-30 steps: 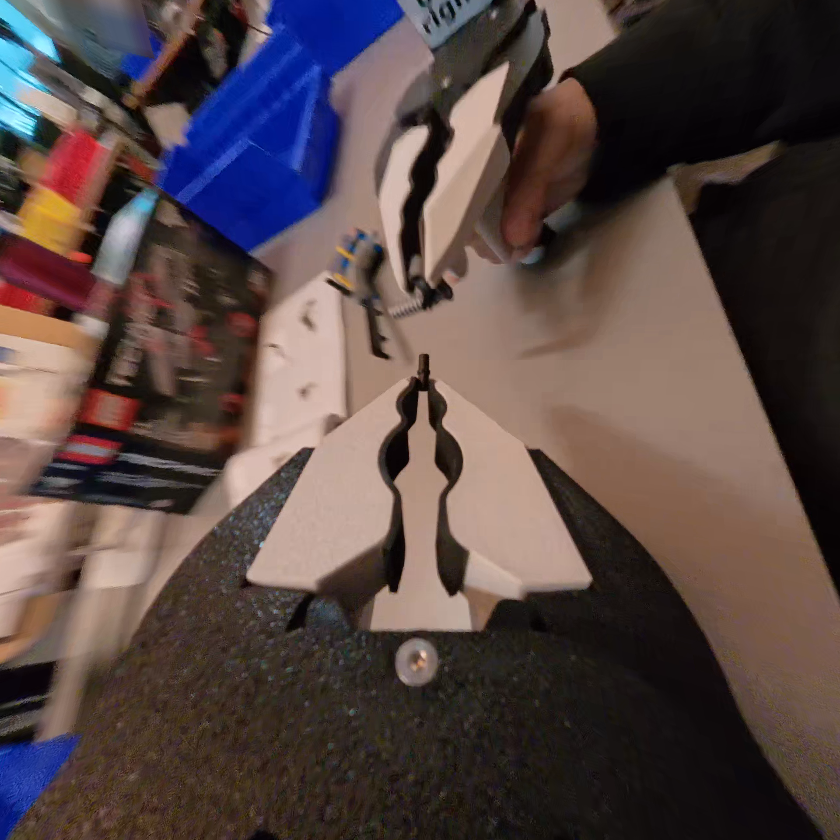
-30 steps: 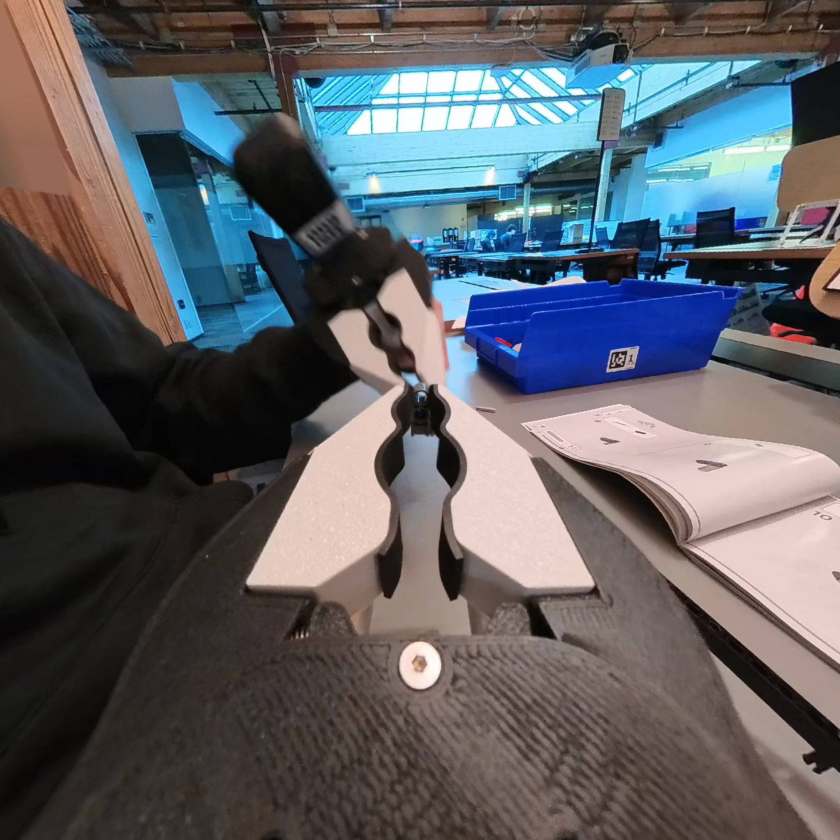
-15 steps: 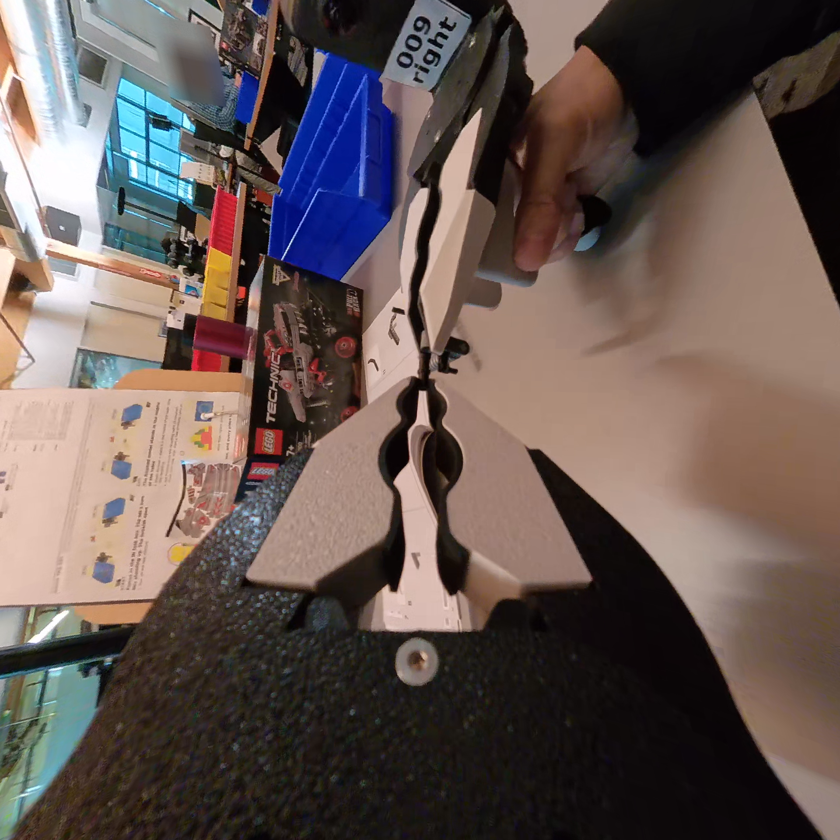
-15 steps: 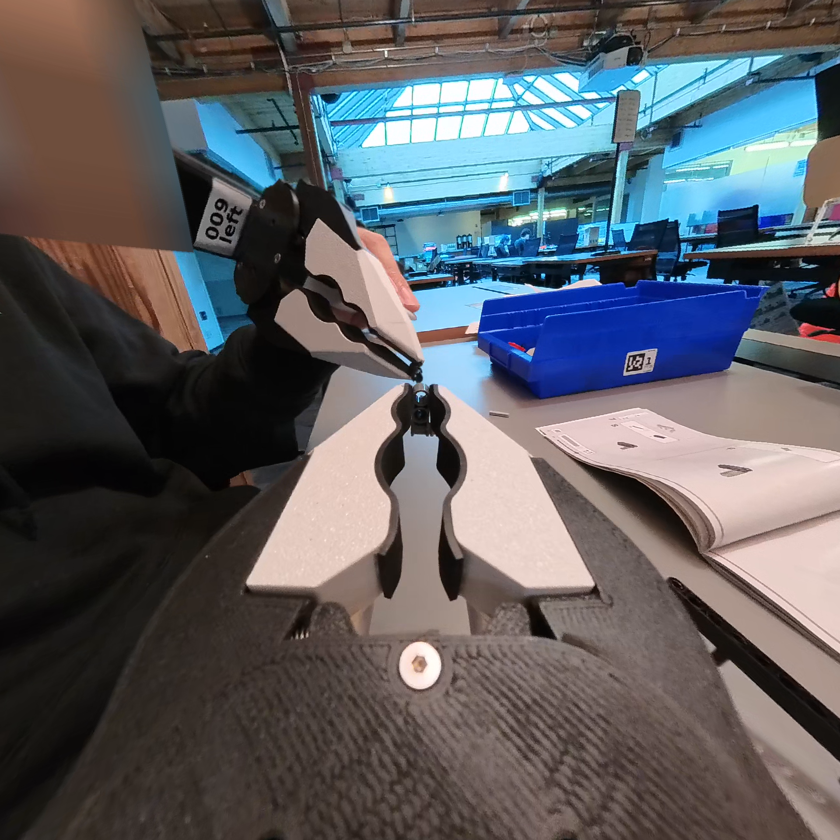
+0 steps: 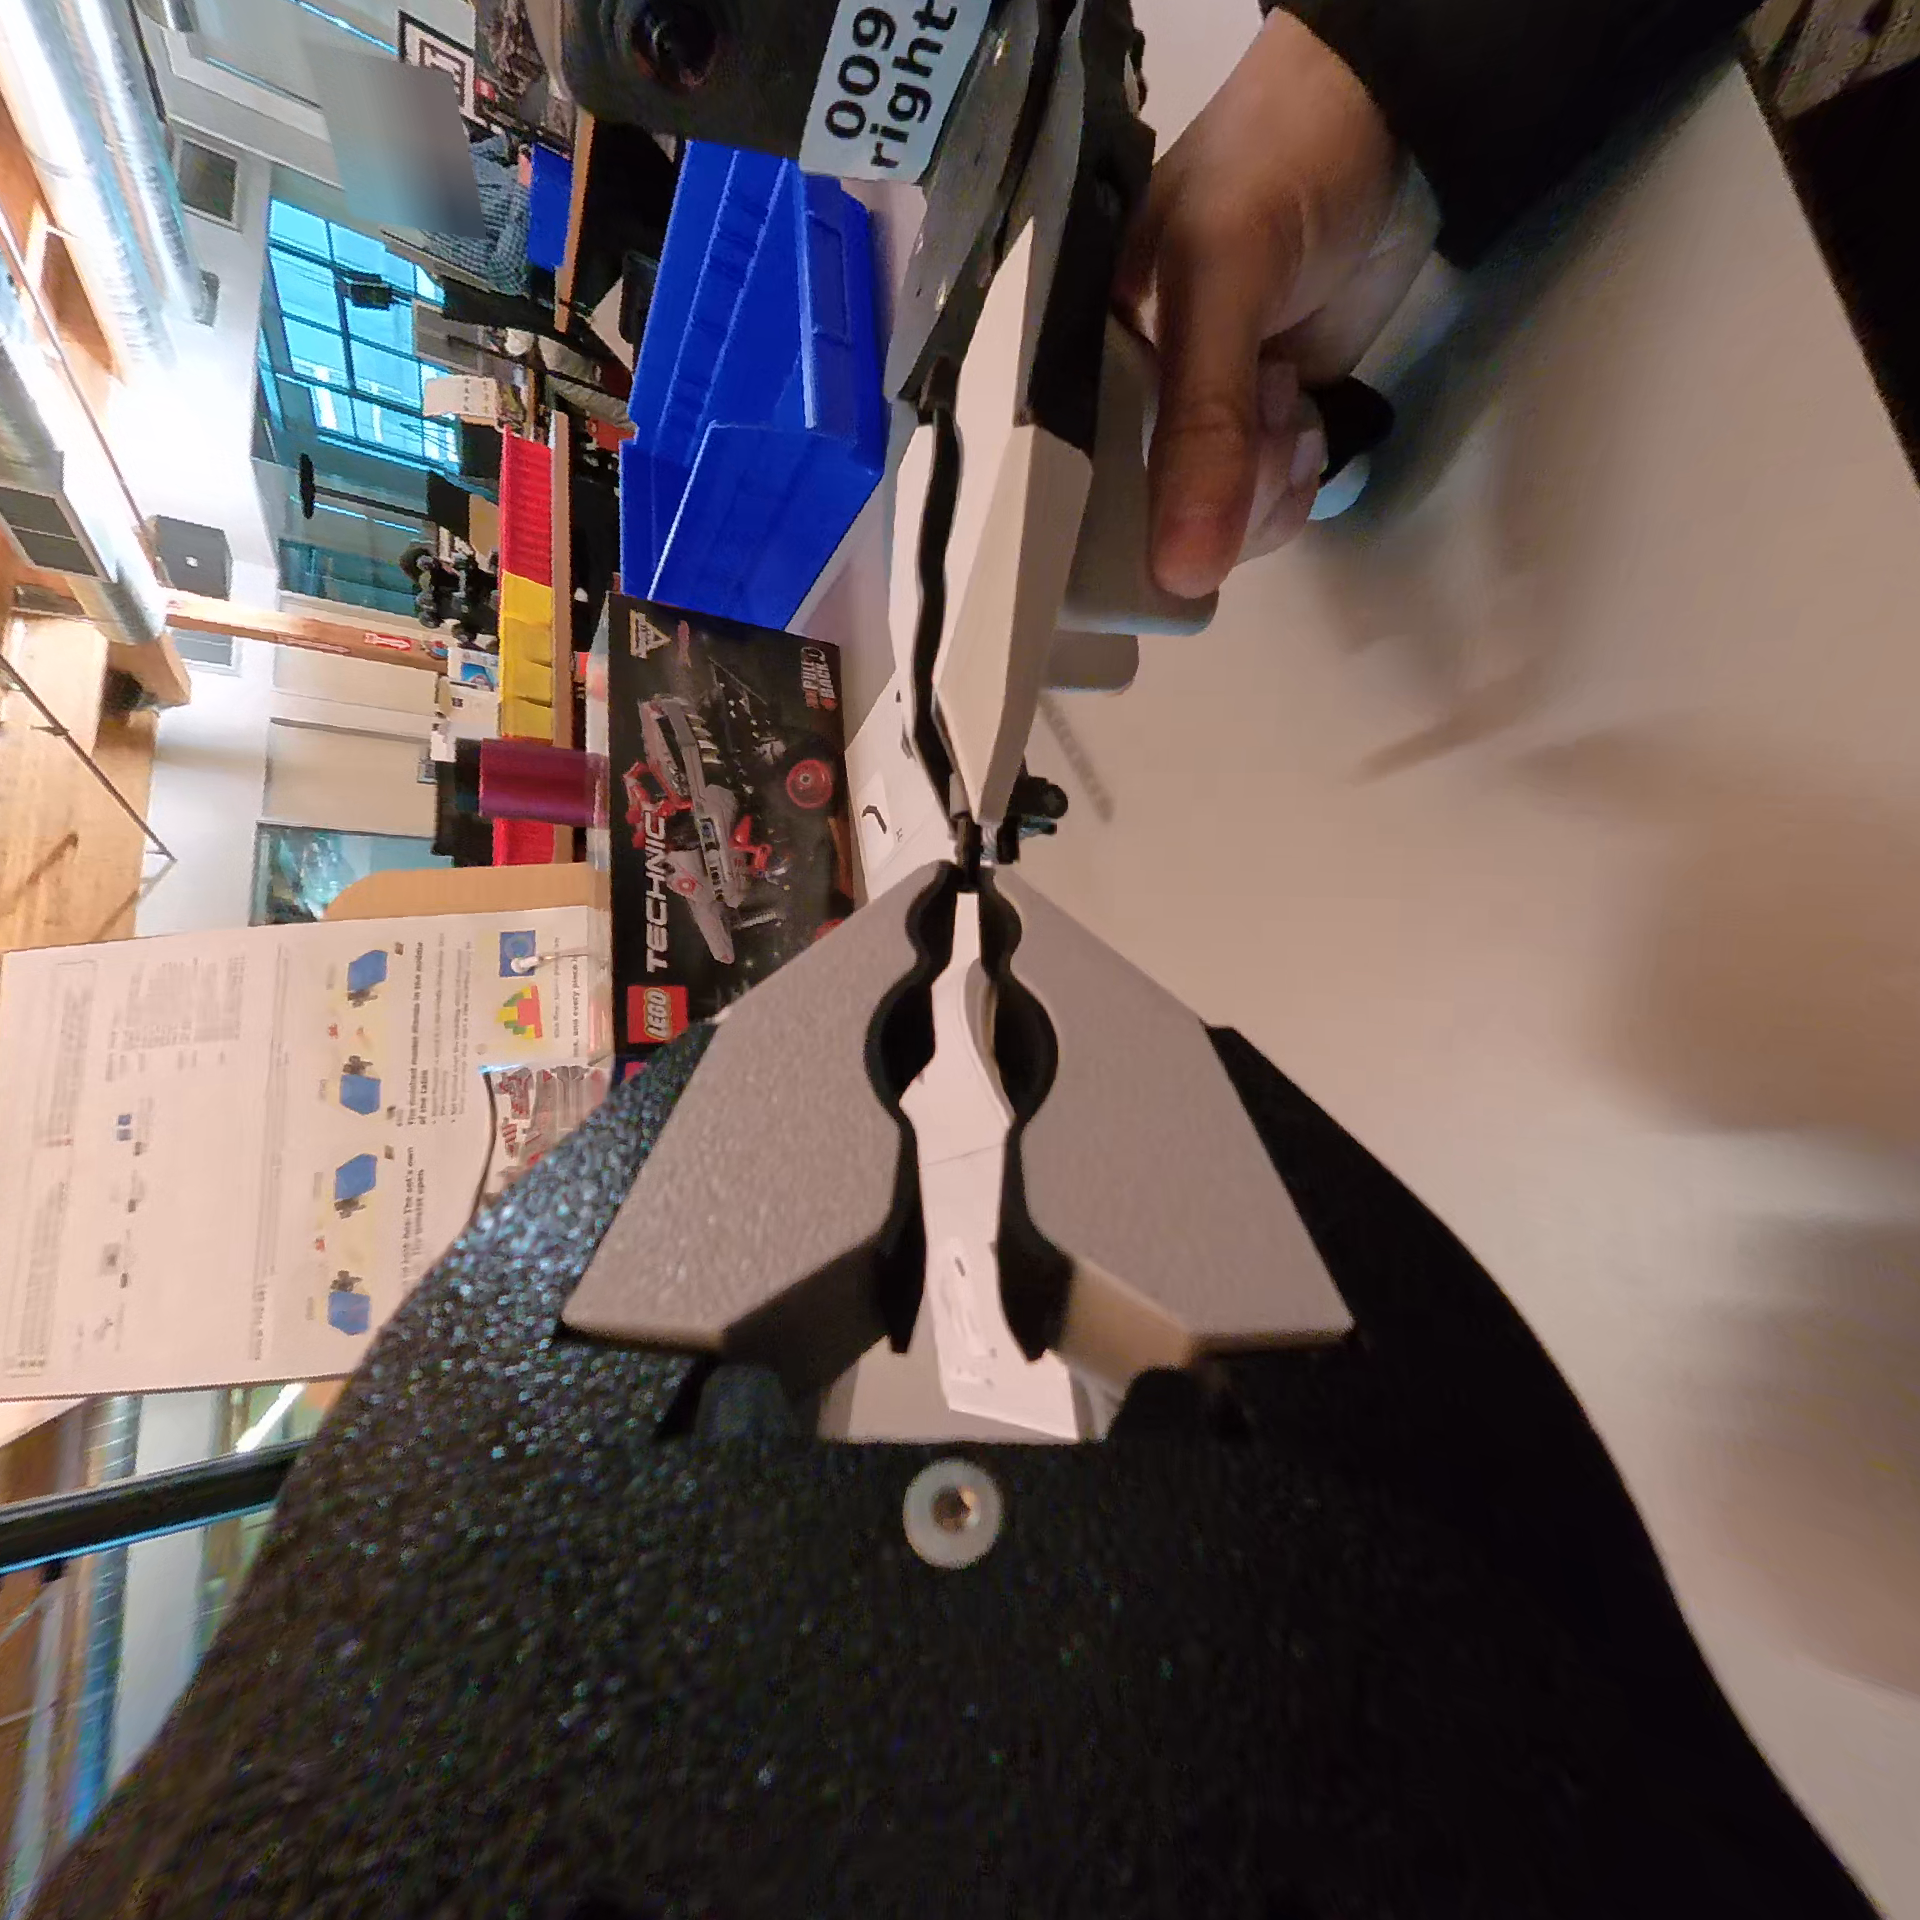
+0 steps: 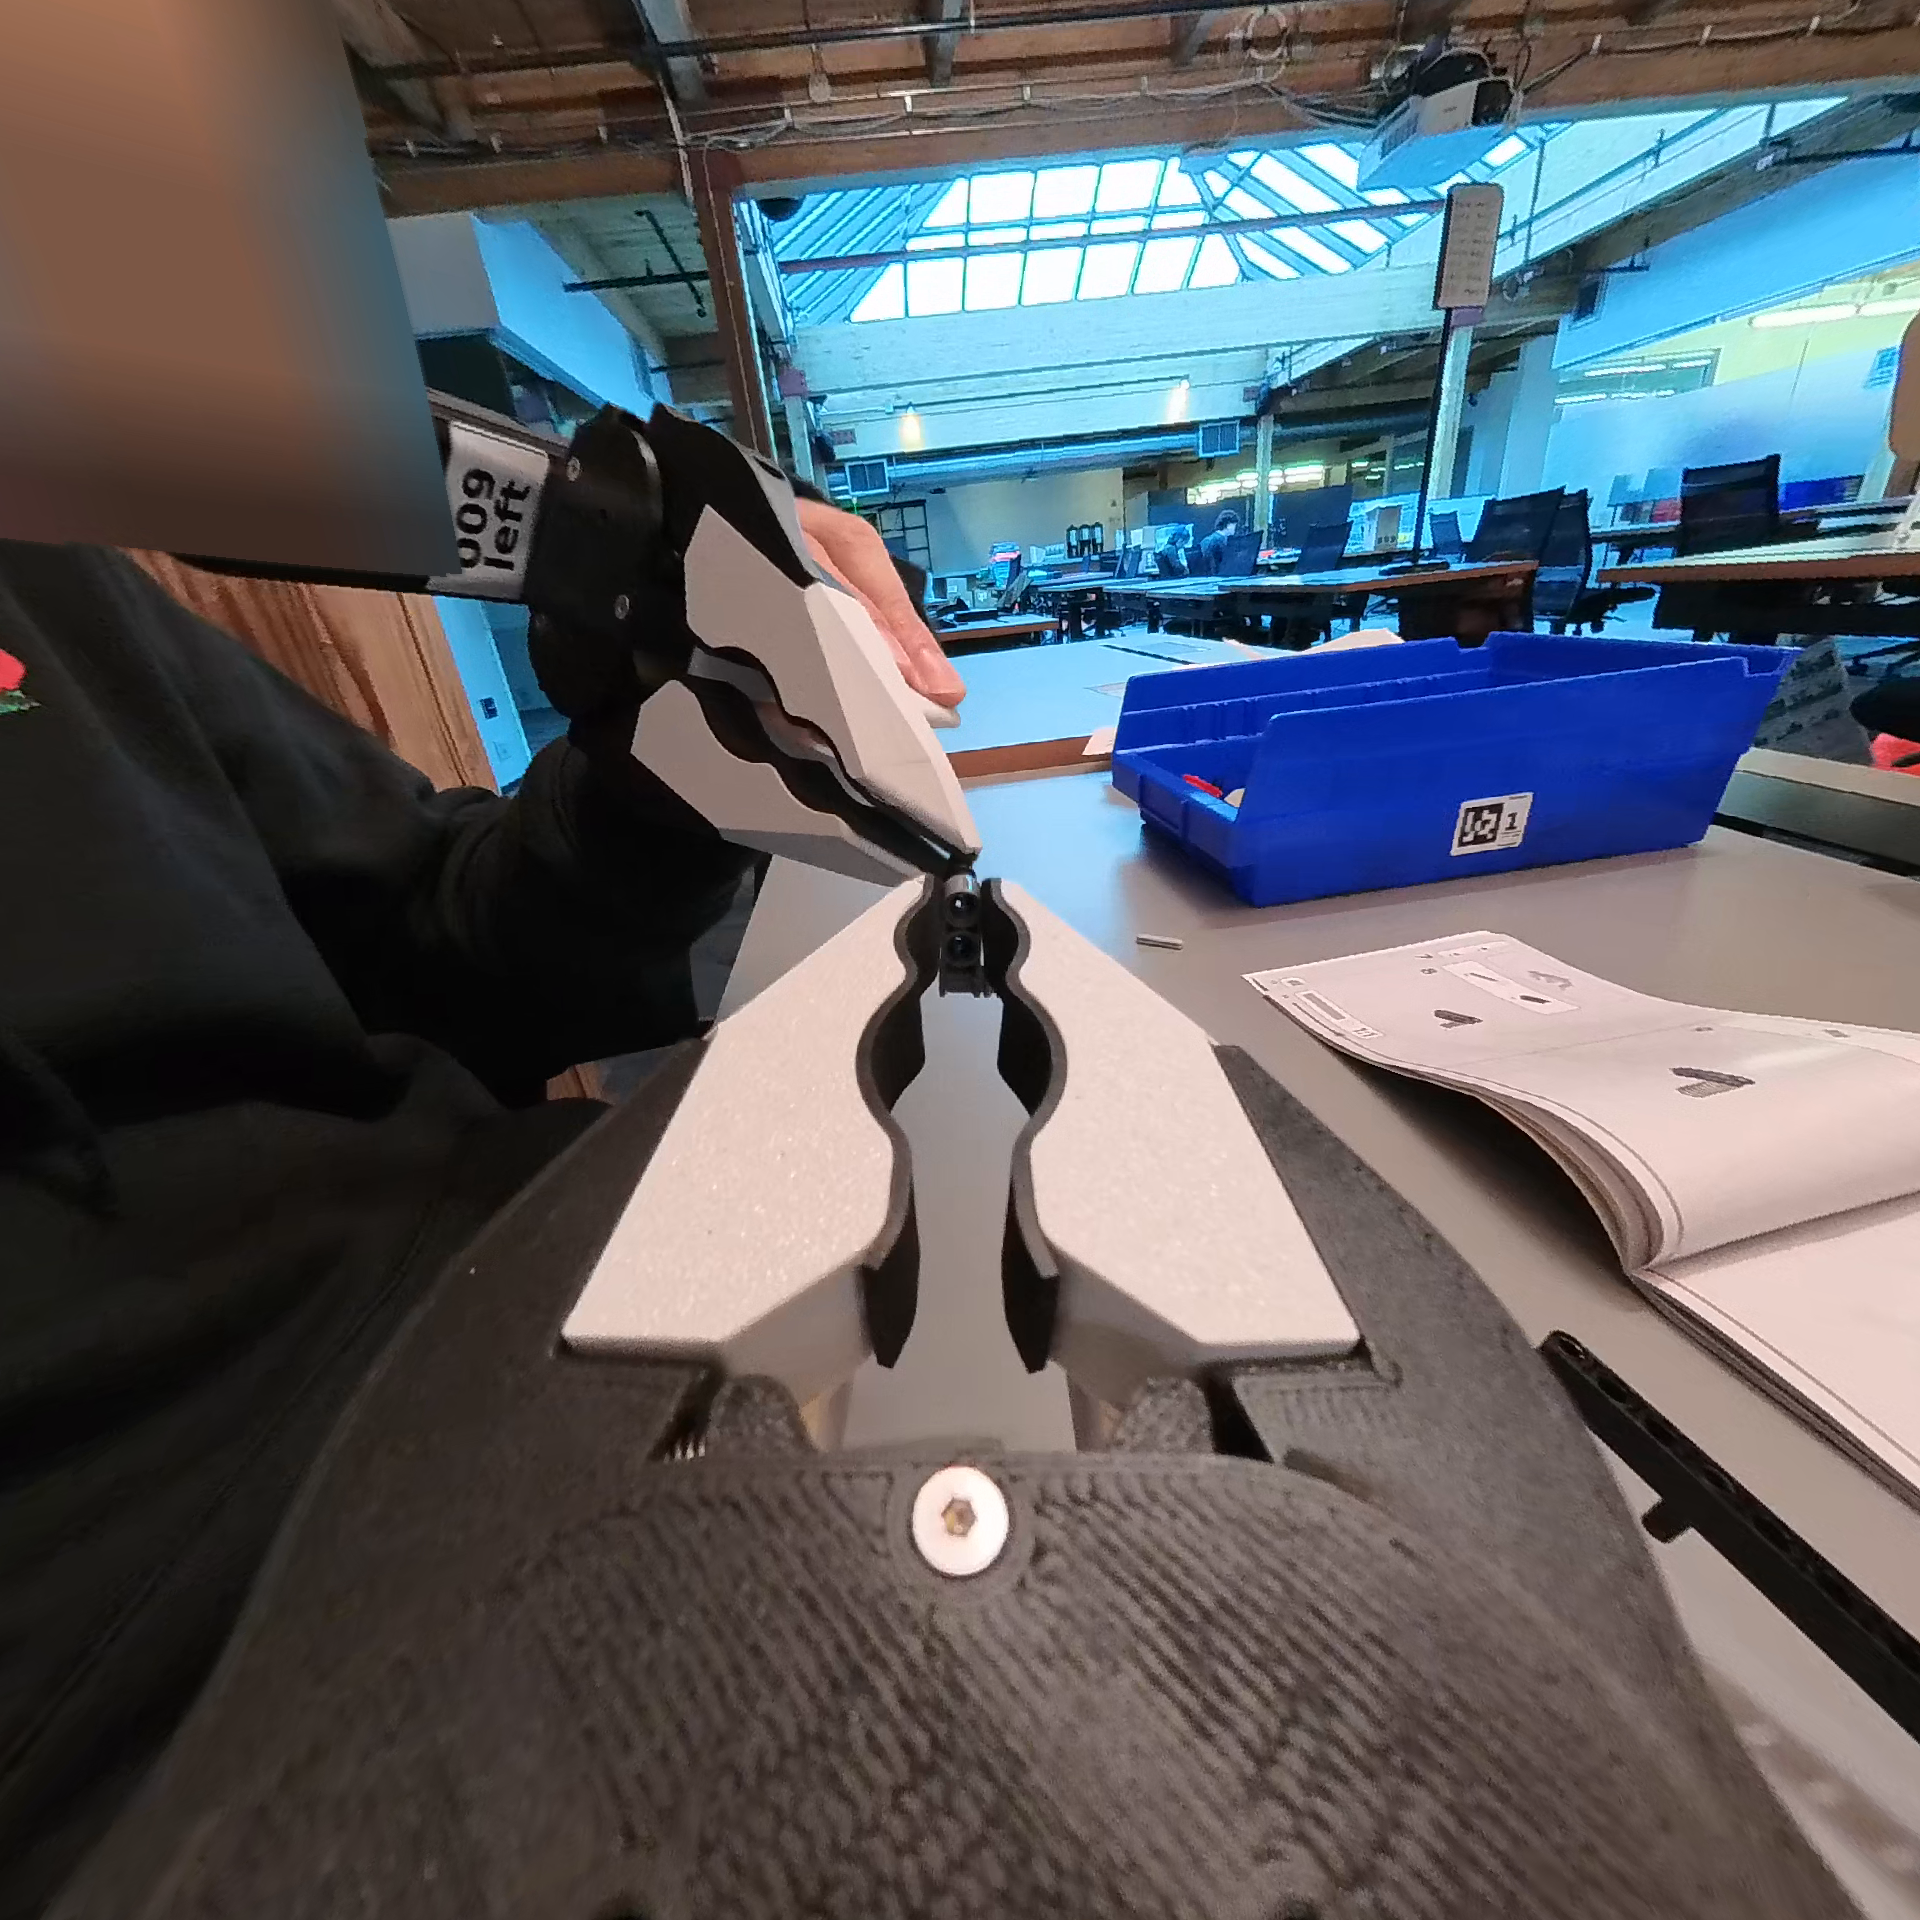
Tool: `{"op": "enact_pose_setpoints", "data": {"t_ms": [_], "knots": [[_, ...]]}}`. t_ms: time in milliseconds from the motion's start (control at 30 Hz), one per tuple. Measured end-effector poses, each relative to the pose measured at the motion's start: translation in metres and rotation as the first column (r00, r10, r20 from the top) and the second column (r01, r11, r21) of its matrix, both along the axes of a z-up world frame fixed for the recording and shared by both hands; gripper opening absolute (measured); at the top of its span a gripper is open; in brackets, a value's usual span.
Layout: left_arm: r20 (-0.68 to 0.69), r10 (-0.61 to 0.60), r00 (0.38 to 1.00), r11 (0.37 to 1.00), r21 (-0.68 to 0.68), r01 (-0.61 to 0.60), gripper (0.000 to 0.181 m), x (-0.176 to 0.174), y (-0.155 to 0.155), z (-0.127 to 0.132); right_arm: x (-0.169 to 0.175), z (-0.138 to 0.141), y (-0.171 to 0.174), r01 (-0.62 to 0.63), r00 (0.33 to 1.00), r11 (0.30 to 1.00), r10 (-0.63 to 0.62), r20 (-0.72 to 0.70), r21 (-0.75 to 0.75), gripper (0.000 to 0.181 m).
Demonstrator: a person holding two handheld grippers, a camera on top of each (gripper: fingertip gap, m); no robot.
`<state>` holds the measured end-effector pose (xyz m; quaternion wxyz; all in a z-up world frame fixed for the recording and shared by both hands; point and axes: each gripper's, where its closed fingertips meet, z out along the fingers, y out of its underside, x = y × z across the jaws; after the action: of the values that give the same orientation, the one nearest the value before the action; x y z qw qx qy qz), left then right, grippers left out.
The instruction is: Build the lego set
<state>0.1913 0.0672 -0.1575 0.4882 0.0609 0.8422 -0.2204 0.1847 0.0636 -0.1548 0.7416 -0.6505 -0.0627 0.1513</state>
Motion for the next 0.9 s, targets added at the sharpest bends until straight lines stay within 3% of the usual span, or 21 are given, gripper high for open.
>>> {"op": "enact_pose_setpoints", "data": {"t_ms": [133, 300, 533, 700, 900], "knots": [[-0.006, 0.035, 0.999, 0.998, 0.052, -0.035, 0.002, -0.003, 0.001, -0.001, -0.002, -0.002, 0.001, 0.001, 1.000, 1.000, 0.000, 0.019, -0.009, 0.006], [-0.228, 0.092, 0.969, 0.993, -0.051, -0.106, 0.002, -0.009, 0.004, -0.010, -0.007, -0.011, 0.005, 0.045, 0.986, 0.998, -0.037, 0.161, -0.049, 0.006], [-0.579, -0.125, 0.806, 0.916, -0.379, -0.130, 0.002, -0.019, 0.002, -0.025, -0.016, -0.025, 0.005, 0.036, 0.954, 0.988, 0.009, 0.299, -0.147, 0.006], [-0.647, -0.234, 0.725, 0.846, -0.503, -0.176, 0.002, -0.020, 0.000, -0.022, -0.017, -0.019, 0.003, 0.003, 0.973, 0.995, 0.019, 0.231, -0.098, 0.006], [-0.639, -0.299, 0.709, 0.796, -0.576, -0.184, 0.002, -0.018, -0.003, -0.016, -0.015, -0.012, 0.000, -0.006, 0.981, 0.998, 0.017, 0.191, -0.058, 0.006]]}}
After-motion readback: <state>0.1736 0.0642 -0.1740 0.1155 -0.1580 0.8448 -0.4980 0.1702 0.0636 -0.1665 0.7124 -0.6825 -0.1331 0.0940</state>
